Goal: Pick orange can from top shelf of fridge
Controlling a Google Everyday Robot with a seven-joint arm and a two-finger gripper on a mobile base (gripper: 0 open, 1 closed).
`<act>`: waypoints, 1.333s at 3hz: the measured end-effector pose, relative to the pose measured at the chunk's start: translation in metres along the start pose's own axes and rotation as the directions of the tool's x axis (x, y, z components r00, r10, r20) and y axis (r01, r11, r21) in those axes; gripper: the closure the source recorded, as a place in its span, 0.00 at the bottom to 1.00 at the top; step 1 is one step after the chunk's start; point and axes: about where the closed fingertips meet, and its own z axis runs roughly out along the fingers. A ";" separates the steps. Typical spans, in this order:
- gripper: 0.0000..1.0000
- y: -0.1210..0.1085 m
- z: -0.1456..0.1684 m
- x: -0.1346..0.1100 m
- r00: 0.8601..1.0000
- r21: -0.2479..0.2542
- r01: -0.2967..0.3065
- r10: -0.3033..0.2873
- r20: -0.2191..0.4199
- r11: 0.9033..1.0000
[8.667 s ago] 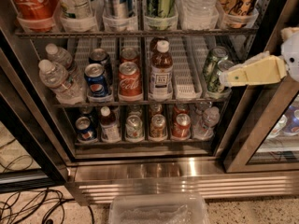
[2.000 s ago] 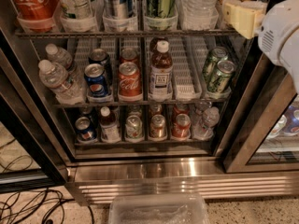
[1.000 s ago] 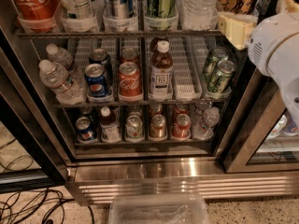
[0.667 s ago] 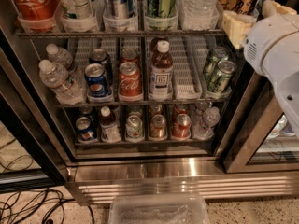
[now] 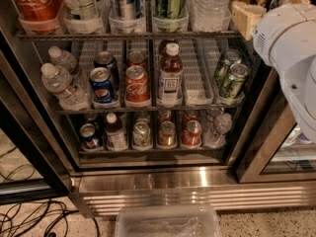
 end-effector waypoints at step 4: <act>0.38 -0.014 0.036 0.006 1.000 0.047 -0.004 0.005 -0.010 0.999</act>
Offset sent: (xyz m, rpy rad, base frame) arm 0.0369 -0.0188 0.0003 0.0135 -0.0057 -0.0518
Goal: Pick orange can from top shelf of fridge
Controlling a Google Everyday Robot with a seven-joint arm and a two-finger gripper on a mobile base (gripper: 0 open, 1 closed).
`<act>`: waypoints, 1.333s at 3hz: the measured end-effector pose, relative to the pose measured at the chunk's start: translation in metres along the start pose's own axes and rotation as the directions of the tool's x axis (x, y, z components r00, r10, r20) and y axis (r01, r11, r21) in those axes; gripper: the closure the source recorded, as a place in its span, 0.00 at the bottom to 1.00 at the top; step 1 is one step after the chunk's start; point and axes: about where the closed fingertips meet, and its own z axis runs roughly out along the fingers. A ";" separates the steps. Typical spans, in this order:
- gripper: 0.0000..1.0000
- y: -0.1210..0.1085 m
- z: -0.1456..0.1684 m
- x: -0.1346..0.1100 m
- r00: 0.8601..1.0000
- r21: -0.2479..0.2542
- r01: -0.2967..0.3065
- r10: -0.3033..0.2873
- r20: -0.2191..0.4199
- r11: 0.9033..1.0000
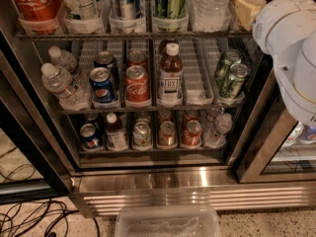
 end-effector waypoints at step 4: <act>0.57 0.000 0.021 0.015 0.999 0.002 -0.022 0.022 -0.043 1.000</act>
Offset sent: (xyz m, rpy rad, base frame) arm 0.0222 -0.0100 -0.0145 0.0240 0.0398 -0.0183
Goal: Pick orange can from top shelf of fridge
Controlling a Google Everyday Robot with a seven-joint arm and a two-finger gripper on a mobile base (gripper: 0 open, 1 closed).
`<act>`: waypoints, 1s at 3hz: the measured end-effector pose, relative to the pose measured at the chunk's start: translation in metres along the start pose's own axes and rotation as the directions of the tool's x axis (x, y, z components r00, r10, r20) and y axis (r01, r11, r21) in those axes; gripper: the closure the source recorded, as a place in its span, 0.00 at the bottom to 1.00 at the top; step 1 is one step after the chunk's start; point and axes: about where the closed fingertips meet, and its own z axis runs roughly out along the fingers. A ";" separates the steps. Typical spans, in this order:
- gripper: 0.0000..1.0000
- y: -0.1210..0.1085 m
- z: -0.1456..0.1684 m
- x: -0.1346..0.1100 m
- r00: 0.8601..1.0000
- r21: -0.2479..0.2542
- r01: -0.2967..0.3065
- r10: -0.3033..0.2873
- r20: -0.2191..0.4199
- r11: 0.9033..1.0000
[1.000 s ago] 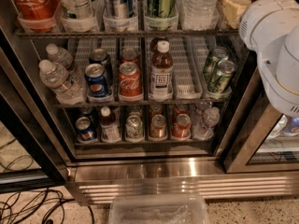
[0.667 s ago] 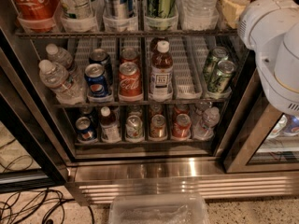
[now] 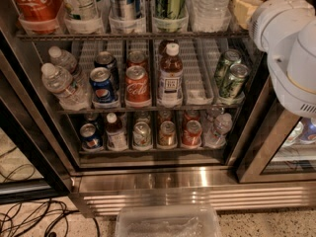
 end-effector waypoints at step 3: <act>1.00 0.003 -0.003 -0.006 1.000 -0.022 -0.017 0.017 0.006 1.000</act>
Offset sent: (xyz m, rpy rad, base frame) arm 0.0010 0.0010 -0.0004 0.0213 0.0046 0.0099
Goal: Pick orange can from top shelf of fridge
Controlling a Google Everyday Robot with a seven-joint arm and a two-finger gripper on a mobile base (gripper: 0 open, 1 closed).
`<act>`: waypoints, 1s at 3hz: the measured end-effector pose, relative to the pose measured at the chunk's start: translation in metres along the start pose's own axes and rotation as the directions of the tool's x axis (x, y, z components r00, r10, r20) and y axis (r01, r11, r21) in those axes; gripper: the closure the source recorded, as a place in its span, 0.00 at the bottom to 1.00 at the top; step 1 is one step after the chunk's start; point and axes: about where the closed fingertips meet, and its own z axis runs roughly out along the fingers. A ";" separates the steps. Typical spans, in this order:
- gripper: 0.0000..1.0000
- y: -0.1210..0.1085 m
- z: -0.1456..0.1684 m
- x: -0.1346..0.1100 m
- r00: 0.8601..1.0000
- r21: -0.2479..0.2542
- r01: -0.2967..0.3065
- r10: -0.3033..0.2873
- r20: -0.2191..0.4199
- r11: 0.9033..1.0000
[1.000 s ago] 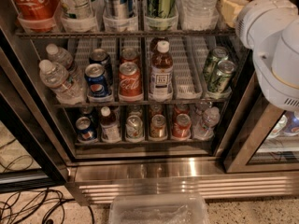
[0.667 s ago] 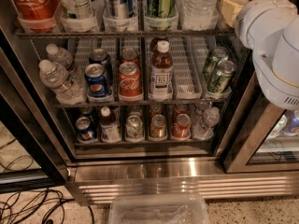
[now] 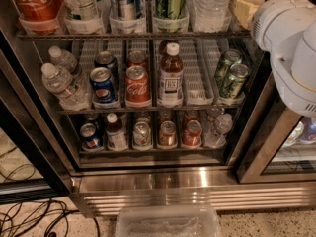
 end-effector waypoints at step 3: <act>1.00 0.001 -0.021 -0.040 0.996 -0.054 -0.024 0.029 0.086 0.998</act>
Offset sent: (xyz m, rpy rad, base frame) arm -0.0258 0.0053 0.0304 0.0360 -0.0792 0.0766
